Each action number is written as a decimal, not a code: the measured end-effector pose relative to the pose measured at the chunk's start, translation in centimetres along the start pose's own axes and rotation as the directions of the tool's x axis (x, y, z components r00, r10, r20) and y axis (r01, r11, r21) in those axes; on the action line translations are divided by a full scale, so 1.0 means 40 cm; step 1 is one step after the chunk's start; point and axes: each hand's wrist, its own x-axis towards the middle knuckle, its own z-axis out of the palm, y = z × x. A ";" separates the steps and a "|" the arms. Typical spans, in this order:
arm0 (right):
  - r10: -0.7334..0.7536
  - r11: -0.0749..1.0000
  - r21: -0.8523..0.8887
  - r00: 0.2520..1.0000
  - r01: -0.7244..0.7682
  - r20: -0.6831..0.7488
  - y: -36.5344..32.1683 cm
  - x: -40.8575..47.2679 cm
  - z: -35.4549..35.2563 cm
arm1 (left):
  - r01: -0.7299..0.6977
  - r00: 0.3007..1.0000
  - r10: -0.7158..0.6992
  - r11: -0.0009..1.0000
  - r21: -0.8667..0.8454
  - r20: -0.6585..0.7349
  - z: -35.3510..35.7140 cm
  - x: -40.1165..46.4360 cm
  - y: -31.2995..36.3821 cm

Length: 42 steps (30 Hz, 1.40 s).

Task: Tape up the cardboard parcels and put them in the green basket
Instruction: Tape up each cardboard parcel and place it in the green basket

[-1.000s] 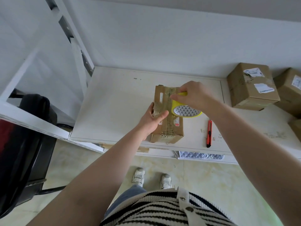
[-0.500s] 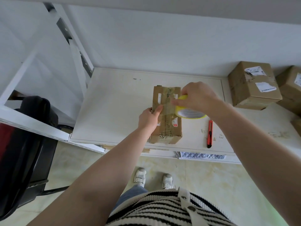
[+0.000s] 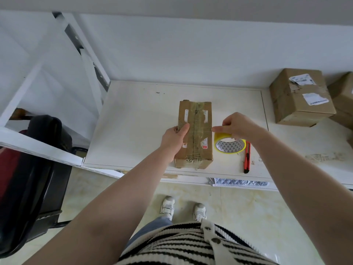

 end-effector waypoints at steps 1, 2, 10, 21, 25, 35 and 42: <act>-0.006 1.000 -0.001 1.000 0.006 0.011 0.002 0.006 0.000 | 0.041 0.998 -0.040 0.999 -0.035 0.038 -0.006 0.000 0.003; -0.009 1.000 -0.006 1.000 0.009 0.019 0.003 0.010 -0.001 | 0.105 0.991 -0.098 0.992 -0.070 0.092 -0.017 -0.003 0.006; -0.032 0.999 -0.006 0.999 0.032 0.030 0.012 0.014 0.001 | 0.024 0.961 -0.065 0.988 -0.152 -0.269 -0.103 0.009 0.007; -0.021 1.000 -0.010 0.999 0.021 0.039 0.009 0.005 0.001 | -0.251 0.832 0.531 0.103 0.963 0.160 0.101 0.019 0.056; -0.027 1.000 0.008 0.998 0.027 0.048 0.011 0.001 0.001 | -0.259 0.803 0.577 0.113 0.959 0.149 0.109 0.016 0.051; -0.210 0.911 0.346 0.975 0.223 -0.077 -0.043 -0.059 0.005 | -0.308 0.900 0.416 0.404 0.861 0.127 -0.003 0.017 0.050; -0.260 0.866 0.421 0.962 0.271 -0.085 -0.119 -0.099 0.008 | -0.090 0.996 0.077 0.721 0.687 0.050 -0.075 0.027 0.065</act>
